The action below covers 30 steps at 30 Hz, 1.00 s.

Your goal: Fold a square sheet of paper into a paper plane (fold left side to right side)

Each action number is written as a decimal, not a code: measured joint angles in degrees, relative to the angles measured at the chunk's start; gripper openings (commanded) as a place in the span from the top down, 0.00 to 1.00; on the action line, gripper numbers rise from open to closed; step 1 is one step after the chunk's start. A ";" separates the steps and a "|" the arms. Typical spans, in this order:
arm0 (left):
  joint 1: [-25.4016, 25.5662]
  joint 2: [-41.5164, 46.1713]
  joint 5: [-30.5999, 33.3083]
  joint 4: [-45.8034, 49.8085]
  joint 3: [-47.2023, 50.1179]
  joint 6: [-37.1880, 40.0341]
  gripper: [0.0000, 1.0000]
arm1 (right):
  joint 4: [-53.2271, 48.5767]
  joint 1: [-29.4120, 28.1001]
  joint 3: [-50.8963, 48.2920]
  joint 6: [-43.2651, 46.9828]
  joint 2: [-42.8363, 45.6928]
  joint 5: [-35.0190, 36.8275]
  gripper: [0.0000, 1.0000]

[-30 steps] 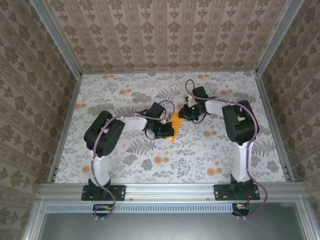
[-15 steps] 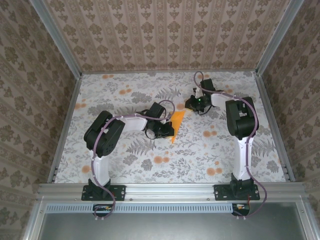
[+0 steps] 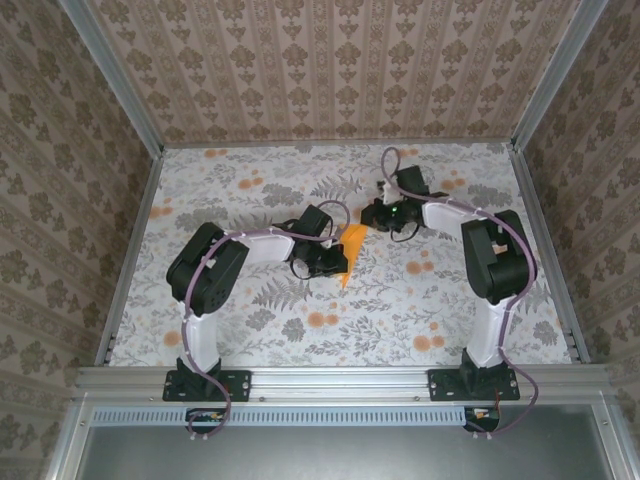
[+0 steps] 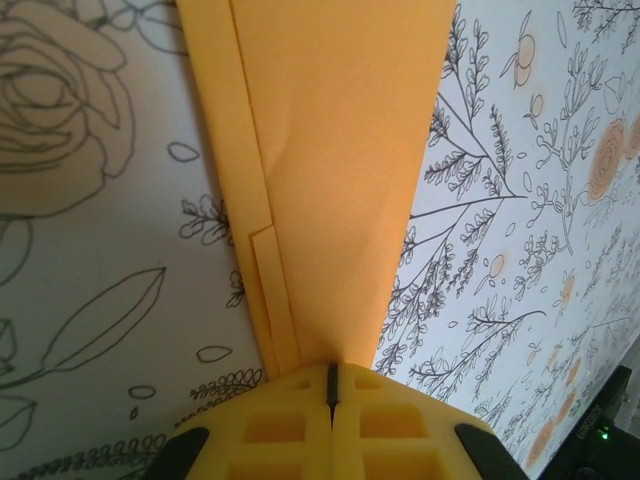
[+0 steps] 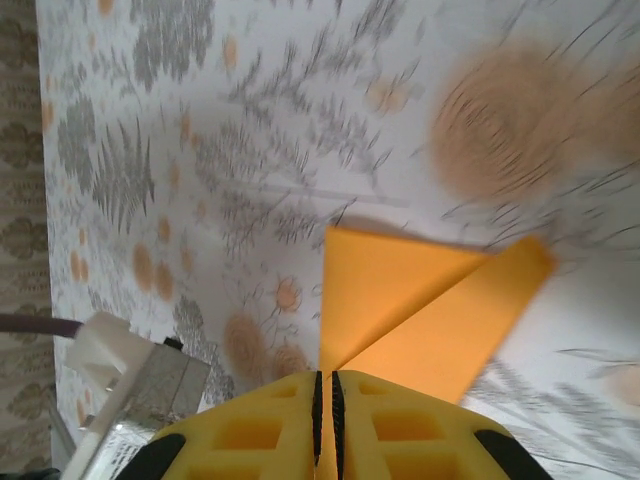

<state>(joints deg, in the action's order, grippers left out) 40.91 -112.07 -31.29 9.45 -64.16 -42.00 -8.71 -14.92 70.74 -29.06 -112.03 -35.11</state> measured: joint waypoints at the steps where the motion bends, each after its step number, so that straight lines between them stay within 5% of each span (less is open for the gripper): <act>1: 0.00 0.07 0.09 0.28 0.00 0.00 0.94 | 0.35 -0.81 0.00 -0.39 -1.05 -0.15 0.86; 12: -0.02 1.73 1.20 3.10 -0.13 0.55 0.83 | -0.79 -1.97 2.32 -1.62 -7.72 -0.20 0.86; 20: 0.22 7.72 -0.07 5.51 -2.49 1.31 0.83 | -2.67 -2.12 3.43 -1.31 -8.04 0.37 0.86; 30: 2.51 3.43 -2.10 5.27 -4.07 1.31 0.83 | -3.82 -2.19 4.20 -0.87 -8.37 0.52 0.87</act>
<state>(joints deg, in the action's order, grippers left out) 43.42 -108.64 -33.39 14.72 -68.23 -40.69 -12.53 -17.10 74.94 -29.93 -120.40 -34.59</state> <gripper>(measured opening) 0.166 0.134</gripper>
